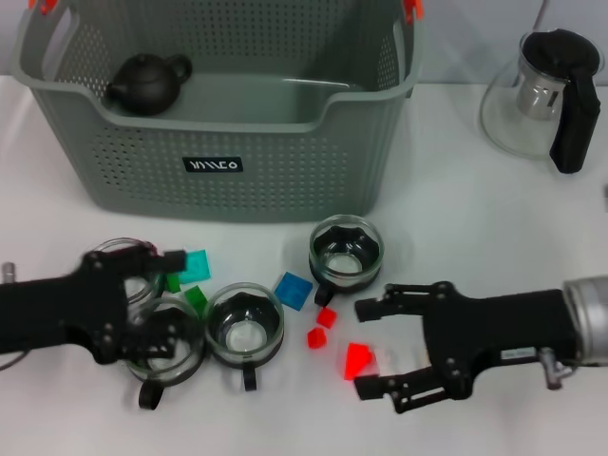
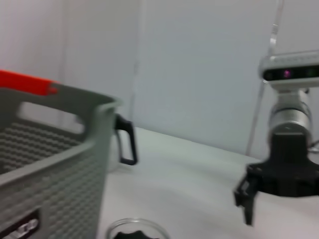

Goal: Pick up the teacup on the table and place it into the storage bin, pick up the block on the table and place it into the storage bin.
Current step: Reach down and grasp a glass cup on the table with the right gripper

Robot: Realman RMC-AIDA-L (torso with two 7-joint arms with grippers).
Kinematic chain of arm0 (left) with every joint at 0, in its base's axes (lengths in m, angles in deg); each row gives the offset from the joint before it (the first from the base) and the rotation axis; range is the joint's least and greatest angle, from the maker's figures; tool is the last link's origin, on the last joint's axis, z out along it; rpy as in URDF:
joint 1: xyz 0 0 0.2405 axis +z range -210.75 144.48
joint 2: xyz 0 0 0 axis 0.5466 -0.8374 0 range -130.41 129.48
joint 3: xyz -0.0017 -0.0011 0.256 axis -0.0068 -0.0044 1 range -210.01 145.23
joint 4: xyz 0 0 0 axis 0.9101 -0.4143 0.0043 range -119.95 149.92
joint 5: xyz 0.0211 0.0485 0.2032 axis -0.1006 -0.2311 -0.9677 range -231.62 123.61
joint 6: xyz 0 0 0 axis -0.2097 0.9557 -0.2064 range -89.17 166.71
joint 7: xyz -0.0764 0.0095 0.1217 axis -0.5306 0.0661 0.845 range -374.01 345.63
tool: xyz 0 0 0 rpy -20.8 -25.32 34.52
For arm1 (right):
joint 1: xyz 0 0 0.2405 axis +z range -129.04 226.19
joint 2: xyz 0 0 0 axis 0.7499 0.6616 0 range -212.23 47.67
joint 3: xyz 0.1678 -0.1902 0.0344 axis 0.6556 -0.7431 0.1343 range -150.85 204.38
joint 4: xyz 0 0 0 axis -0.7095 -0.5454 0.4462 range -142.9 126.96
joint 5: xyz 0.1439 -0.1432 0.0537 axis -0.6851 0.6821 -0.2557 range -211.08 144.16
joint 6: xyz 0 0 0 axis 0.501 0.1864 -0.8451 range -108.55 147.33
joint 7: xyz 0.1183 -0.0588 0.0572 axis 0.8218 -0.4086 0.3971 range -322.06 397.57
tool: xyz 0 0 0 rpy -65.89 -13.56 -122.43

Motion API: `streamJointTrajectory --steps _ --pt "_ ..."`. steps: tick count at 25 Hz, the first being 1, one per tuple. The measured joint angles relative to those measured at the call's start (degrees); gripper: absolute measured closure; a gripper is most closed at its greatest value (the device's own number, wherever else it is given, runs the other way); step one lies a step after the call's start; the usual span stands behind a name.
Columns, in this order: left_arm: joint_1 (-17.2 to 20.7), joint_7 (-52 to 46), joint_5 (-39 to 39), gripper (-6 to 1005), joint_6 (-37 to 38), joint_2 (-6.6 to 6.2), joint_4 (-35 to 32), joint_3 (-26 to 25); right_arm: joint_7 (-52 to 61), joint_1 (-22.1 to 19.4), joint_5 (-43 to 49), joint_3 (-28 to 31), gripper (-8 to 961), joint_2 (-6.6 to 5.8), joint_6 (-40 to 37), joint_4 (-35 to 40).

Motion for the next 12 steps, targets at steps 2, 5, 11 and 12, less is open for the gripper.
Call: streamJointTrajectory --steps 2,5,11,12 --pt "0.31 -0.81 0.0 115 -0.11 -0.1 -0.25 -1.08 3.28 2.0 0.06 -3.71 8 -0.05 0.86 0.55" --pt "0.8 -1.07 -0.01 114 -1.07 -0.02 -0.28 -1.45 7.94 4.24 0.25 -9.77 8 -0.22 2.07 2.43" --pt "1.43 -0.84 -0.05 114 -2.85 0.07 -0.35 -3.58 22.5 5.54 6.18 -16.14 11 -0.14 1.22 15.89" --pt "1.45 -0.8 -0.06 114 -2.93 0.04 -0.31 -3.87 24.31 5.68 7.38 -16.55 14 -0.11 0.69 17.94"
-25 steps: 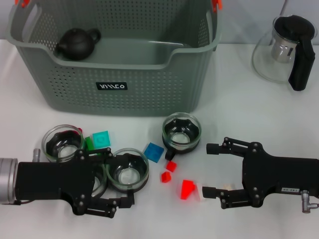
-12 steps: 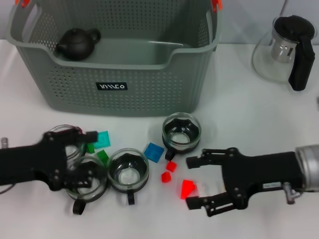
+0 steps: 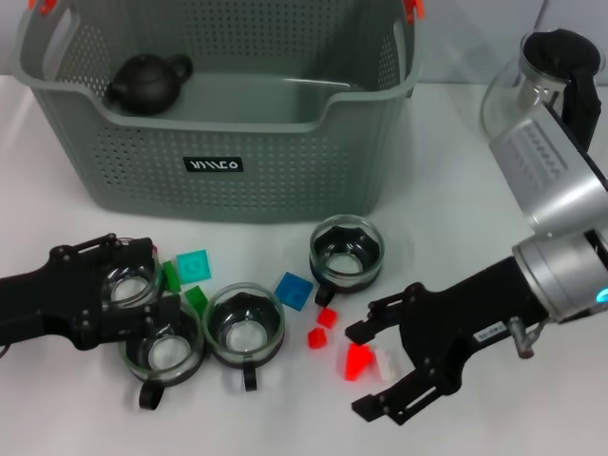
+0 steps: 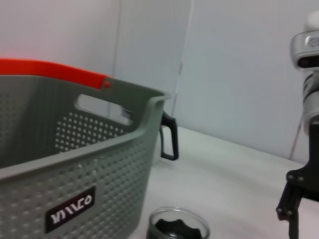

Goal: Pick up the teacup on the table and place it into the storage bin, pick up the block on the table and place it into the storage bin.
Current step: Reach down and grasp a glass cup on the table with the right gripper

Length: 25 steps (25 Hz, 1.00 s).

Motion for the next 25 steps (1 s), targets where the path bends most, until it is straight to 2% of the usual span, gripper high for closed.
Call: streamJointTrajectory --steps 7,11,13,18,22,25 --pt "-0.01 0.04 0.12 115 -0.51 -0.09 0.47 -1.06 10.55 2.43 8.66 -1.65 30 0.09 -3.18 13.13" --pt "-0.1 0.05 0.4 115 -1.21 -0.08 0.95 -1.11 13.4 6.14 13.02 -4.09 39 0.49 -3.2 14.4" --pt "-0.12 0.06 0.47 115 -1.57 0.01 1.22 -1.12 15.15 8.27 16.38 -8.26 43 0.98 -1.38 14.56" --pt "-0.2 0.1 0.49 115 -1.8 -0.03 2.03 -1.16 16.6 9.53 18.47 -13.85 55 1.33 1.29 15.6" --pt "-0.21 0.14 0.49 115 -1.88 -0.02 2.13 -1.18 18.27 9.79 20.34 -15.29 64 1.43 4.29 15.86" --pt "-0.17 0.14 0.49 114 -1.88 0.02 2.15 -1.23 19.23 9.72 22.06 -15.78 199 1.44 6.67 15.95"
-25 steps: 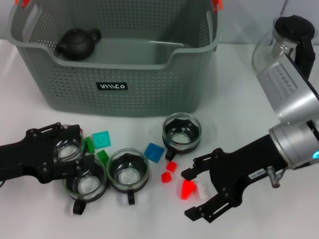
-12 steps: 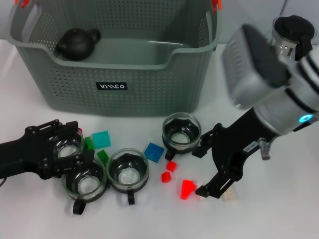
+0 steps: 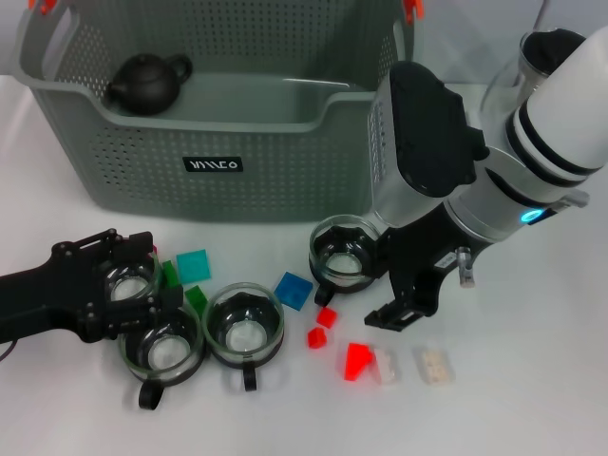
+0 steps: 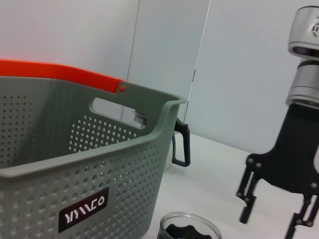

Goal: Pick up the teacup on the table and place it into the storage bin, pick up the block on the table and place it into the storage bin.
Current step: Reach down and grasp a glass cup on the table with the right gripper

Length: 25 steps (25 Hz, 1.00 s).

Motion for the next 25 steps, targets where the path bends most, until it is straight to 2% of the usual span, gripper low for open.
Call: streamJointTrajectory --steps 2,8,15,25 --pt "0.01 0.0 0.0 114 -0.08 0.05 0.01 -0.05 0.0 -0.23 0.2 -0.54 289 -0.02 1.7 0.0" --pt "0.07 0.0 0.0 114 -0.38 0.18 0.07 -0.06 -0.14 -0.75 0.39 -3.51 329 -0.15 7.15 -1.84" --pt "0.22 0.33 0.0 114 -0.42 0.23 0.16 -0.04 0.14 -0.59 0.19 -8.0 329 -0.32 14.98 -5.66" --pt "0.37 0.43 0.0 115 -0.59 0.32 0.16 -0.05 0.26 0.51 0.05 -9.96 328 -0.43 17.44 -9.63"
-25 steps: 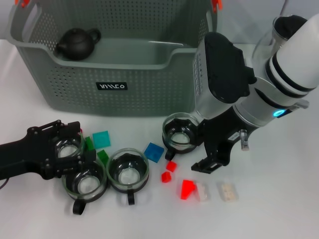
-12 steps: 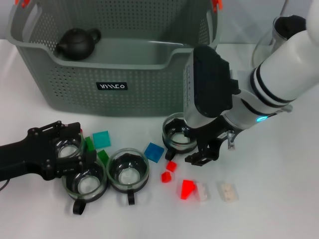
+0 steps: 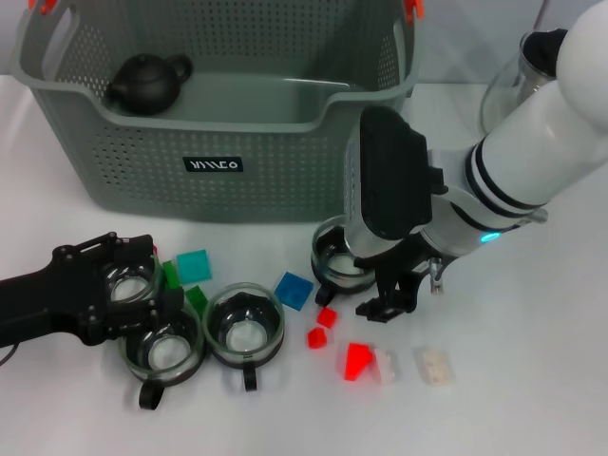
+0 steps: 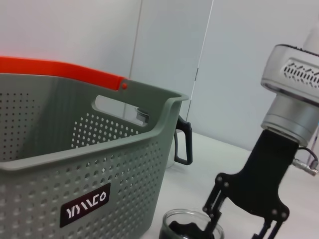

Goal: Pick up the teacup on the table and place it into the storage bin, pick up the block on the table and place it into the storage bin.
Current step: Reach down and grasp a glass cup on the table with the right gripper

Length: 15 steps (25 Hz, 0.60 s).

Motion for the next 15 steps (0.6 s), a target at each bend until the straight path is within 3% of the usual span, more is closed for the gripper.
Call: streamJointTrajectory --steps 8,15 --pt "-0.28 0.11 0.0 114 -0.36 0.0 0.01 0.0 0.86 0.23 -1.02 0.27 328 -0.14 -4.38 0.27" --pt "-0.6 0.18 0.0 115 -0.9 -0.21 1.34 0.13 1.0 0.25 -0.76 -0.06 329 -0.26 -0.78 -1.36"
